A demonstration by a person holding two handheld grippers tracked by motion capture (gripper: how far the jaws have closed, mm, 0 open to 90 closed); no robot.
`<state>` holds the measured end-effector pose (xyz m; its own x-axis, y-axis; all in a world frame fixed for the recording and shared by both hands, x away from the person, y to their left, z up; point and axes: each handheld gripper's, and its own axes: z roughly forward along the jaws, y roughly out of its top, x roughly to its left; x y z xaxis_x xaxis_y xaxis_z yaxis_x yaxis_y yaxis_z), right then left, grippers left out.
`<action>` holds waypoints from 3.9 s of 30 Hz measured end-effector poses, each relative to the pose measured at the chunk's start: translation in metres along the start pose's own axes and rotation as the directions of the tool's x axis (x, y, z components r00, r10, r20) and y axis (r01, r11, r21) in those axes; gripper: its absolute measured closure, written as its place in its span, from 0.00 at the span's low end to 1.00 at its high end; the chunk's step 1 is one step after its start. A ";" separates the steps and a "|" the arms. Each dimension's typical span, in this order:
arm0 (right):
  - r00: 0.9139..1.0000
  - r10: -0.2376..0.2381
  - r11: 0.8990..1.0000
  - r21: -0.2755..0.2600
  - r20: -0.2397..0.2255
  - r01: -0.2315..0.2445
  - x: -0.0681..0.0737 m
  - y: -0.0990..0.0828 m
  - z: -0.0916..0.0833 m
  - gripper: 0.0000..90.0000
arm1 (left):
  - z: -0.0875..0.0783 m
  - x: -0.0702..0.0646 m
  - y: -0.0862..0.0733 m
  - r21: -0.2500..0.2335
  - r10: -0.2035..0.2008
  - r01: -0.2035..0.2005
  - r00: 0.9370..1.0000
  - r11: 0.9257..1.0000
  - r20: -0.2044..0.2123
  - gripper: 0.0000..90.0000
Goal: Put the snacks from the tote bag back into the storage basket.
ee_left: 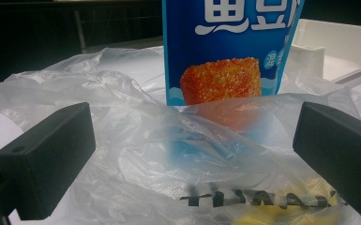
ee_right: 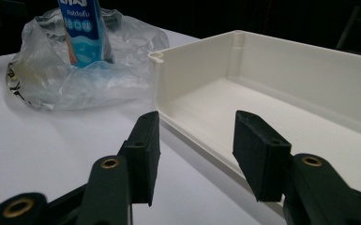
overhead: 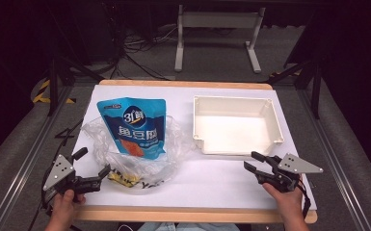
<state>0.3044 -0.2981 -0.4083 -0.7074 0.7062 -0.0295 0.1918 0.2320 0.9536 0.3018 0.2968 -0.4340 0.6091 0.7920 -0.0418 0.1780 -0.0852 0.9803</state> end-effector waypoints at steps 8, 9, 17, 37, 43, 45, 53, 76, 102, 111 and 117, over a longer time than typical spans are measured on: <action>1.000 -0.014 1.000 -0.011 -0.001 0.014 0.001 0.006 -0.003 0.56 | 0.000 -0.006 0.005 0.017 0.011 -0.010 0.999 1.000 -0.051 0.01; 1.000 -0.015 1.000 -0.016 -0.002 0.015 0.001 0.006 -0.003 0.56 | 0.000 -0.007 0.005 0.008 0.006 -0.006 0.999 1.000 -0.052 0.02; 1.000 -0.020 1.000 -0.021 0.012 0.020 0.001 0.013 -0.007 0.55 | -0.003 -0.014 0.008 0.018 0.048 -0.047 0.998 0.999 -0.038 0.04; 0.998 -0.054 0.998 -0.047 -0.037 0.052 0.009 0.039 0.006 0.48 | -0.016 -0.013 0.013 -0.005 -0.036 0.035 0.998 0.999 -0.055 0.04; 0.994 -0.080 0.996 -0.040 -0.071 0.077 0.012 0.057 0.019 0.47 | -0.016 -0.015 0.014 0.021 -0.015 0.016 0.999 1.000 -0.036 0.05; 0.993 -0.089 0.995 -0.044 -0.077 0.086 0.013 0.065 0.024 0.47 | -0.016 -0.016 0.014 0.028 -0.003 0.004 0.999 1.000 -0.041 0.06; 0.989 -0.083 0.994 -0.075 -0.119 0.075 0.019 0.085 0.042 0.45 | -0.018 -0.012 0.013 0.020 -0.024 0.025 1.000 0.999 -0.018 0.06; 0.970 -0.120 0.992 -0.059 -0.213 0.110 0.036 0.126 0.099 0.42 | -0.018 -0.011 0.012 0.016 -0.033 0.033 0.999 0.999 0.004 0.06; 0.933 -0.131 0.991 -0.036 -0.336 0.126 0.063 0.144 0.186 0.38 | -0.039 -0.012 0.007 0.027 -0.044 0.045 0.999 0.999 -0.031 0.06; 0.924 -0.141 0.990 -0.041 -0.355 0.135 0.072 0.148 0.202 0.38 | -0.038 -0.010 0.007 0.021 -0.052 0.053 0.998 0.998 -0.024 0.06; 0.912 -0.156 0.987 -0.039 -0.378 0.153 0.078 0.145 0.215 0.40 | -0.036 -0.009 0.007 0.026 -0.058 0.059 0.998 0.998 -0.016 0.06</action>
<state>0.4232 -0.0651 -0.3367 -0.9327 0.3552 -0.0625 0.0548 0.3107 0.9489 0.2696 0.3112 -0.4198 0.5849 0.8054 -0.0955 0.2332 -0.0543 0.9709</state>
